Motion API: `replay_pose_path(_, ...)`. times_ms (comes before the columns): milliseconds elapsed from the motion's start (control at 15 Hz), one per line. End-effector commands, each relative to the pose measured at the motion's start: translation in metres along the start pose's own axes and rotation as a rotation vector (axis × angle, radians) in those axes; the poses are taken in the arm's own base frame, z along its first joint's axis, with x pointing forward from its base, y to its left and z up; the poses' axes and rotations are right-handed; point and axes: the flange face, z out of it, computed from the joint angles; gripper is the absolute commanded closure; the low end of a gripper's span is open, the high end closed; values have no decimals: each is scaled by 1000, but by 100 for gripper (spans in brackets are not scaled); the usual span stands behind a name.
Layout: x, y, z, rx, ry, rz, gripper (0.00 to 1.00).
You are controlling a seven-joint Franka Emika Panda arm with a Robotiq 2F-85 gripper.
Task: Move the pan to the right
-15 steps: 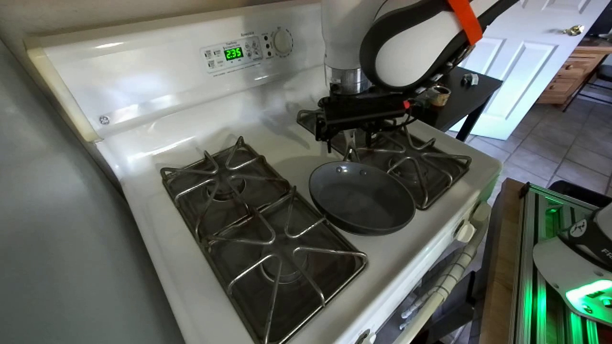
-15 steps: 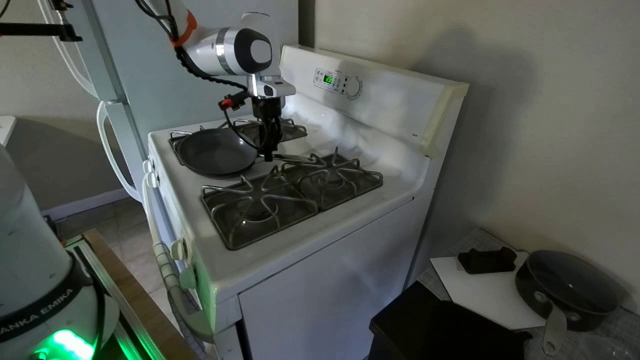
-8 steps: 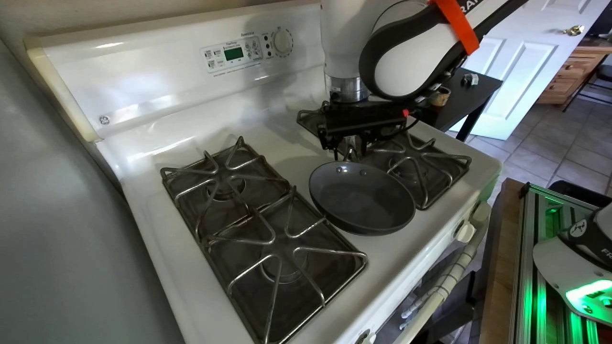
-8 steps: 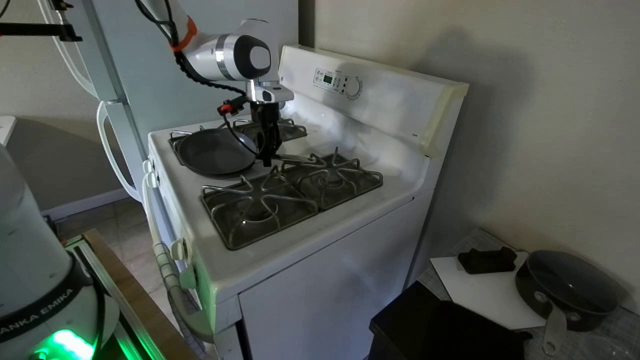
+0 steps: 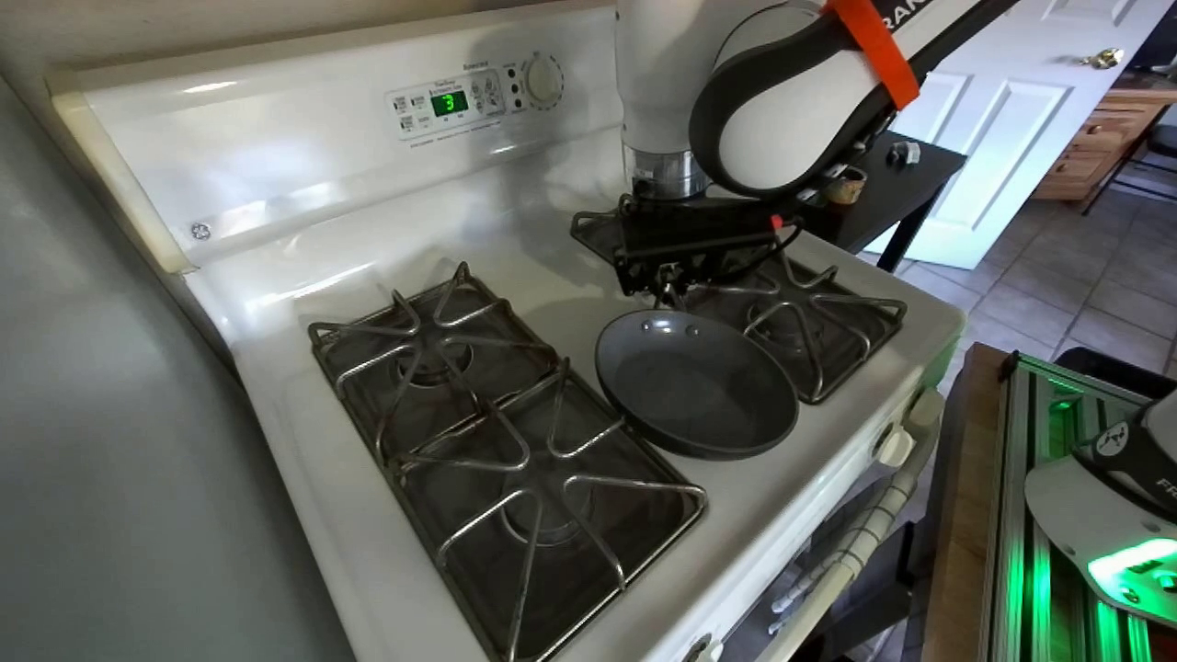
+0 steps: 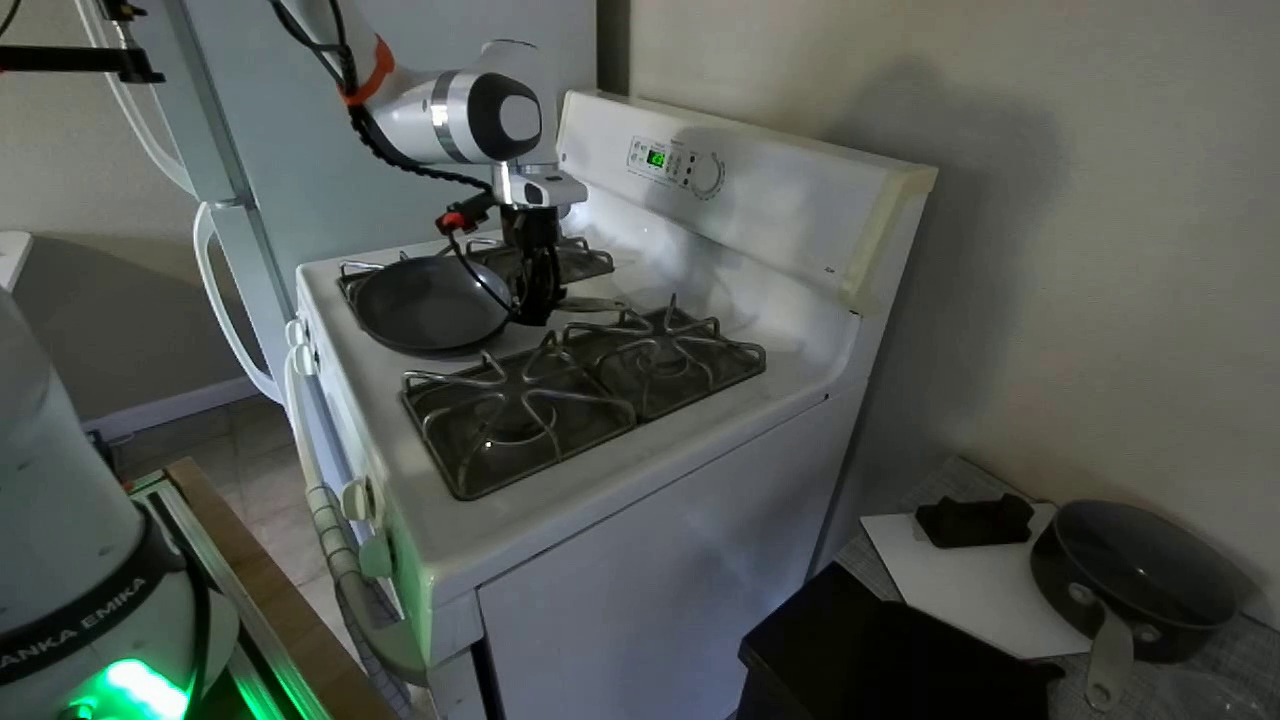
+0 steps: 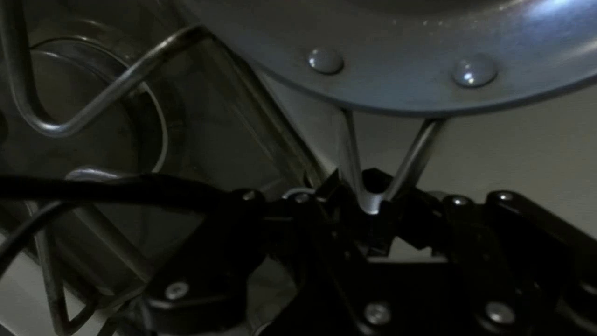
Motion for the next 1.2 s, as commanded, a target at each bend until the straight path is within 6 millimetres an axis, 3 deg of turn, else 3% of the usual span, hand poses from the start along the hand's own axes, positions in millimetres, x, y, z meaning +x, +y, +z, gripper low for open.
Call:
replay_pose_path(0, -3, 0, -1, 20, 22, 21, 100)
replay_pose_path(467, 0, -1, 2, 1, 18, 40, 100)
replay_pose_path(1133, 21, 20, -4, -56, 15, 96, 100)
